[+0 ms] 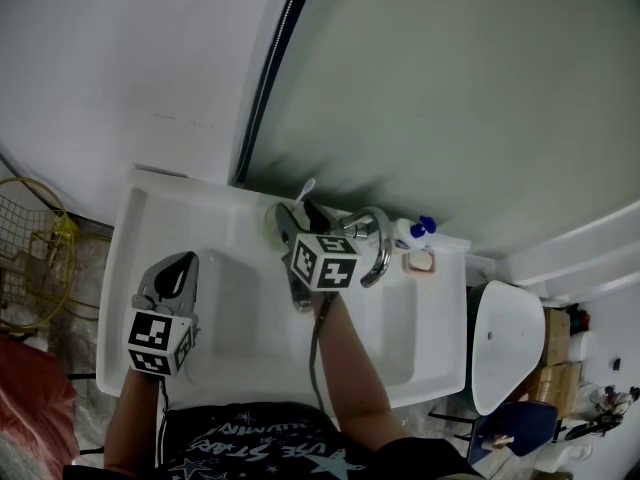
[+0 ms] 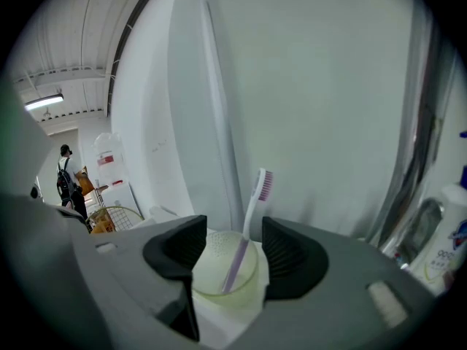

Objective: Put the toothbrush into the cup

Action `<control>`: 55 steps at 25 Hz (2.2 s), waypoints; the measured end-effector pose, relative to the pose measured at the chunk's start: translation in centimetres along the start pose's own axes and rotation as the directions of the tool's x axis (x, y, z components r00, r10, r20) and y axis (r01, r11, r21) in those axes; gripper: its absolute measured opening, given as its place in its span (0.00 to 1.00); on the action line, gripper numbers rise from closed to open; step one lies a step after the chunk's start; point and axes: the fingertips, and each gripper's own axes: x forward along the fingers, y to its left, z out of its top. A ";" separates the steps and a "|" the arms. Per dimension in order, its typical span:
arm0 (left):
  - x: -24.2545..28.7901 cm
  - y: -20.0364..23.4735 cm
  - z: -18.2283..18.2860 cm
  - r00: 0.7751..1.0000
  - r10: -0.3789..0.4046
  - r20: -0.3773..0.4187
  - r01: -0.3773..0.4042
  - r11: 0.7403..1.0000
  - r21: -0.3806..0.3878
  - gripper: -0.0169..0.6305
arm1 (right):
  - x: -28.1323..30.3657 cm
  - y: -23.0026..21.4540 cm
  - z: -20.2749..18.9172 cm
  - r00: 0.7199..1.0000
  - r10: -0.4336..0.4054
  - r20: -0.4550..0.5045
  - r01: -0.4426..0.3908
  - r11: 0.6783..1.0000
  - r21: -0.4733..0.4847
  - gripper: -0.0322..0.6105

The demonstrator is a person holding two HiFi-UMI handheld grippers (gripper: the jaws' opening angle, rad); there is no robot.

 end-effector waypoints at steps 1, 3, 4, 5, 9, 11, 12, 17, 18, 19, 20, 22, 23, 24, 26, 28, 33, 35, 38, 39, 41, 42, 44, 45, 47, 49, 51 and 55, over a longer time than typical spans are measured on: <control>-0.3 0.0 0.1 1.000 0.001 0.003 -0.001 1.000 0.000 0.04 | -0.3 0.1 0.2 1.000 -0.003 0.005 0.003 1.000 -0.001 0.43; -0.9 -0.2 0.3 1.000 0.004 0.008 -0.004 1.000 -0.001 0.04 | -1.0 0.5 0.5 1.000 -0.002 0.014 0.002 1.000 -0.004 0.43; -1.2 -0.3 0.4 1.000 0.004 0.011 -0.004 1.000 -0.002 0.04 | -1.4 0.8 0.7 1.000 0.001 0.019 -0.001 1.000 -0.007 0.43; -1.5 -0.5 0.6 1.000 0.004 0.014 -0.004 1.000 -0.002 0.04 | -1.8 1.1 0.8 1.000 0.004 0.023 -0.004 1.000 -0.010 0.43; -2.4 -1.0 1.5 1.000 0.002 0.029 -0.002 1.000 -0.001 0.04 | -3.4 2.4 1.9 0.998 0.025 0.054 -0.024 0.999 -0.025 0.43; -2.8 -1.4 1.7 0.999 0.002 0.033 -0.002 1.000 0.003 0.04 | -4.2 3.3 2.5 0.996 0.050 0.069 -0.048 0.998 -0.038 0.43; -3.1 -1.6 1.8 0.999 0.002 0.036 -0.002 1.000 0.005 0.04 | -4.7 3.9 2.8 0.995 0.064 0.075 -0.060 0.997 -0.049 0.42; -4.6 -3.6 2.4 0.999 0.001 0.050 -0.002 1.000 0.013 0.04 | -7.9 5.7 4.0 0.987 0.108 0.119 -0.099 0.992 -0.079 0.39; -5.0 -4.1 2.5 0.999 0.001 0.053 -0.002 1.000 0.017 0.04 | -8.7 5.8 4.1 0.986 0.111 0.126 -0.102 0.992 -0.075 0.38; -5.4 -4.7 2.7 0.998 0.001 0.056 -0.002 1.000 0.021 0.04 | -9.5 5.9 4.2 0.985 0.112 0.132 -0.103 0.992 -0.071 0.34; -5.9 -5.2 2.8 0.998 0.002 0.059 -0.003 1.000 0.025 0.04 | -10.4 6.0 4.2 0.984 0.113 0.137 -0.105 0.992 -0.068 0.32; -6.8 -6.4 3.1 0.998 0.001 0.066 -0.003 1.000 0.030 0.04 | -12.2 6.2 4.2 0.982 0.116 0.149 -0.107 0.992 -0.067 0.27; -7.2 -7.0 3.2 0.998 -0.001 0.069 -0.001 0.999 0.034 0.04 | -13.1 6.3 4.2 0.981 0.118 0.155 -0.109 0.992 -0.067 0.25; -7.7 -7.7 3.3 0.998 -0.003 0.071 0.000 0.999 0.040 0.04 | -14.0 6.3 4.1 0.980 0.119 0.161 -0.110 0.992 -0.067 0.23; -8.5 -8.9 3.3 0.997 -0.005 0.073 0.001 0.999 0.052 0.04 | -15.7 6.2 3.8 0.978 0.120 0.169 -0.110 0.992 -0.065 0.18; -9.5 -10.1 3.1 0.997 -0.003 0.075 -0.002 0.998 0.057 0.04 | -17.5 6.1 3.1 0.978 0.121 0.171 -0.111 0.992 -0.061 0.13; -11.8 -13.2 2.1 0.997 0.006 0.076 -0.011 0.998 0.064 0.04 | -21.8 5.0 1.0 0.979 0.113 0.172 -0.109 0.994 -0.029 0.06; -12.8 -14.5 1.7 0.997 0.007 0.074 -0.013 0.997 0.072 0.04 | -23.4 4.6 0.2 0.979 0.110 0.173 -0.108 0.994 -0.020 0.06; -14.1 -16.5 1.1 0.997 0.008 0.074 -0.014 0.997 0.077 0.04 | -25.6 4.0 -0.9 0.980 0.106 0.170 -0.105 0.994 -0.016 0.06; -14.5 -17.0 0.9 0.997 0.009 0.075 -0.015 0.997 0.078 0.04 | -26.2 3.8 -1.2 0.980 0.106 0.170 -0.105 0.994 -0.016 0.06; -15.3 -18.0 0.6 0.997 0.010 0.076 -0.016 0.997 0.078 0.04 | -27.5 3.6 -1.7 0.979 0.108 0.170 -0.106 0.994 -0.021 0.06; -15.6 -18.5 0.4 0.997 0.012 0.076 -0.017 0.997 0.076 0.04 | -28.2 3.5 -2.0 0.979 0.109 0.170 -0.106 0.994 -0.025 0.06; -16.3 -19.4 0.1 0.997 0.013 0.078 -0.019 0.997 0.075 0.04 | -29.5 3.3 -2.6 0.980 0.108 0.169 -0.104 0.994 -0.032 0.06; -16.7 -19.8 0.0 0.997 0.013 0.080 -0.019 0.997 0.075 0.04 | -30.2 3.2 -3.0 0.980 0.106 0.170 -0.102 0.994 -0.034 0.06; -17.3 -20.8 -0.3 0.997 0.011 0.083 -0.017 0.997 0.079 0.04 | -31.4 2.9 -3.7 0.980 0.103 0.171 -0.099 0.995 -0.031 0.06; -18.0 -21.8 -0.6 0.996 0.009 0.085 -0.016 0.997 0.081 0.04 | -32.7 2.6 -4.4 0.980 0.098 0.171 -0.095 0.995 -0.027 0.06; -18.6 -22.8 -1.0 0.996 0.007 0.085 -0.013 0.997 0.080 0.04 | -34.0 2.4 -5.1 0.981 0.093 0.170 -0.090 0.996 -0.024 0.06; -20.1 -24.6 -2.0 0.997 0.006 0.081 -0.012 0.997 0.075 0.04 | -36.6 2.2 -6.6 0.982 0.085 0.171 -0.083 0.996 -0.021 0.06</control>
